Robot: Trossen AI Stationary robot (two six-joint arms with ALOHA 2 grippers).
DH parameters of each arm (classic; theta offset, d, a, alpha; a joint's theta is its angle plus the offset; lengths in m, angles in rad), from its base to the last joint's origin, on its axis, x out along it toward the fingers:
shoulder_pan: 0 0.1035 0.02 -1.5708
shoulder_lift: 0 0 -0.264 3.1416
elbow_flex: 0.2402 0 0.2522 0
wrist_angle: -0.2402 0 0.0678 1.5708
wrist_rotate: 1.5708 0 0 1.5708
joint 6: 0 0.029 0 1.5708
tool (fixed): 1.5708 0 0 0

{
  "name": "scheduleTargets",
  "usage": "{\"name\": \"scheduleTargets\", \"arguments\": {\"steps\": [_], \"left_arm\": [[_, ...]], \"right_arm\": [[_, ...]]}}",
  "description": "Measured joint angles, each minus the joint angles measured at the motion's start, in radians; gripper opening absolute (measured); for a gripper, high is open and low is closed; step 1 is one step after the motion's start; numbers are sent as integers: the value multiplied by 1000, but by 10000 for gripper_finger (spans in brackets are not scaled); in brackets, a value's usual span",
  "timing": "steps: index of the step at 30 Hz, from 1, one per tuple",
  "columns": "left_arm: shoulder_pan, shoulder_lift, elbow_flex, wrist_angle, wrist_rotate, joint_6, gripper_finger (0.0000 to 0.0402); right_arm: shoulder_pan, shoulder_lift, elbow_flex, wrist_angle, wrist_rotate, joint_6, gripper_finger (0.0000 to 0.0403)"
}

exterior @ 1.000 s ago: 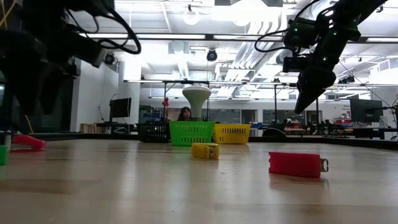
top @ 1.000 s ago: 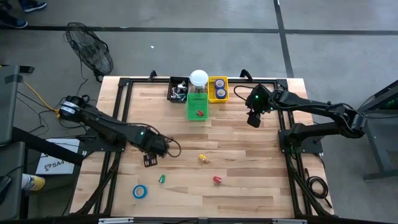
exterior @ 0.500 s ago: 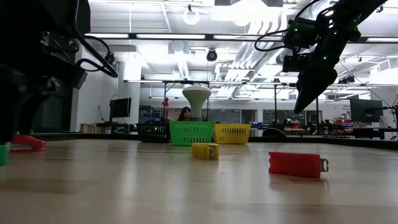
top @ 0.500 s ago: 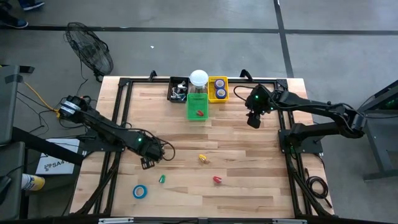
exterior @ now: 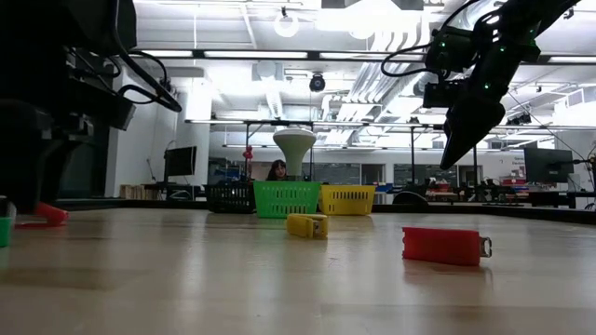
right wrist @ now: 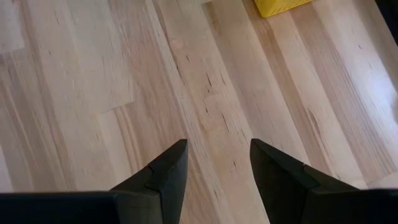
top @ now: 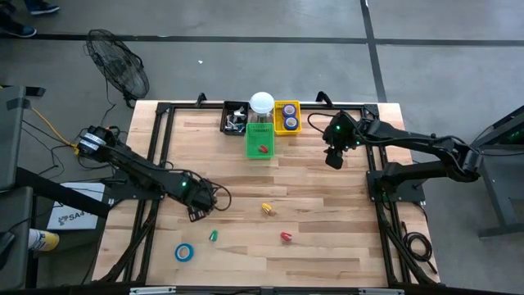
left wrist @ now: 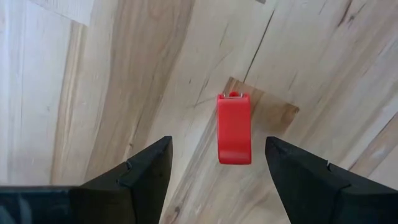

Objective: Pick and place Stapler, Stapler remover, tape
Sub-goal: Put the left red stapler into the green bin

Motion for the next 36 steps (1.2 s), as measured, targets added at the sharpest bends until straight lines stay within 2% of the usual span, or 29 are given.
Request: {"name": "scheduleTargets", "arguments": {"steps": [7,13,19,36], "left_arm": [[0,0,-3,7,0,-6,250],[0,-1,-71,125,15,-13,250],[0,-4,-86,141,28,-24,243],[0,-1,-89,177,64,-30,105]], "right_arm": [[0,0,0,0,0,0,165],[0,0,0,0,0,0,165],[0,0,-1,-1,0,3,165],[0,0,-1,-3,0,3,165]]}}
